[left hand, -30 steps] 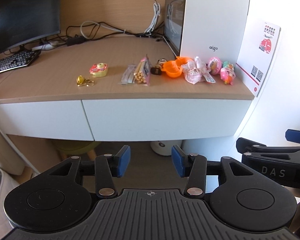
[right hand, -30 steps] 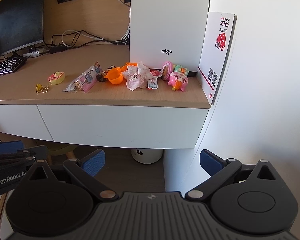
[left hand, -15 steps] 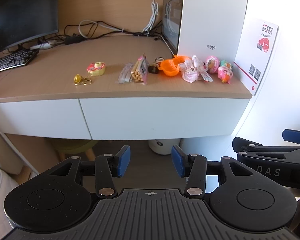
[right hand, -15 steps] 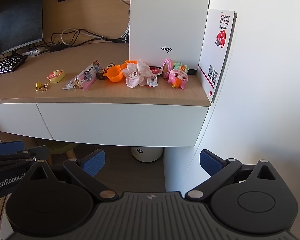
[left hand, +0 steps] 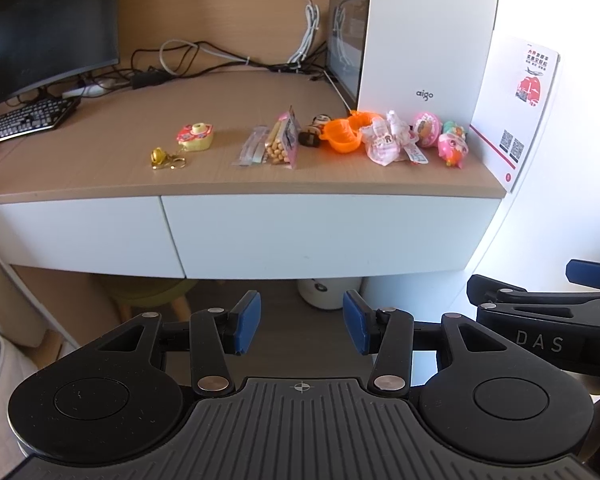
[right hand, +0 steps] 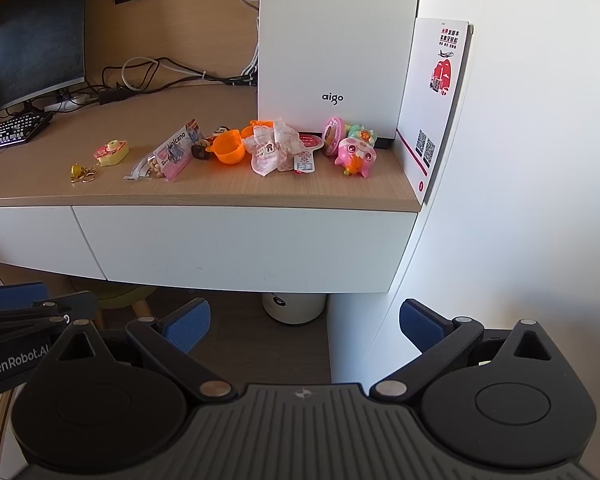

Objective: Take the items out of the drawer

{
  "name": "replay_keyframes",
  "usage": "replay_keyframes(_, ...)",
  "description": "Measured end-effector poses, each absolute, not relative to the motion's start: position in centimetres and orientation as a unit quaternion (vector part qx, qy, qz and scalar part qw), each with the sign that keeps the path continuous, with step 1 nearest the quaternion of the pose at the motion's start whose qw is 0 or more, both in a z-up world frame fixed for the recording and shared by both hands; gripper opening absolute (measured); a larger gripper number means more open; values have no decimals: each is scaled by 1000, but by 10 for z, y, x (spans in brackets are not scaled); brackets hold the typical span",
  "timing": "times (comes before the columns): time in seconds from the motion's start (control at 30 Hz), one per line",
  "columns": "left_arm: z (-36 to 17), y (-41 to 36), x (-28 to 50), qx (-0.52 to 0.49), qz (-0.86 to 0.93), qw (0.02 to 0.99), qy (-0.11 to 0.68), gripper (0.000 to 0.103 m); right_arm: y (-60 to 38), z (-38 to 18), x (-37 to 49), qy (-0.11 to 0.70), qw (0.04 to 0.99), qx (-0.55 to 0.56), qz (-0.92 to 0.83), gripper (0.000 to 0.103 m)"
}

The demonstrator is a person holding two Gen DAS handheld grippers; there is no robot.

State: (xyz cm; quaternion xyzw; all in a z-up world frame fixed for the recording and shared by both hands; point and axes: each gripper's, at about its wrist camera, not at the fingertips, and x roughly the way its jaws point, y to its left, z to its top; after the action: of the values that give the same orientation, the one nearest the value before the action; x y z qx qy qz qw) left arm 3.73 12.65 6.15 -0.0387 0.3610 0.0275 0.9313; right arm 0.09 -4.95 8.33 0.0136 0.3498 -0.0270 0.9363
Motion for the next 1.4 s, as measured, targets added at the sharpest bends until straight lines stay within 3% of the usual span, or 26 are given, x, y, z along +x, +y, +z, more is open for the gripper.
replay_keyframes(1.4,61,135,33,-40,27,932,360,50,-47,82,0,353,935,21,-22,102)
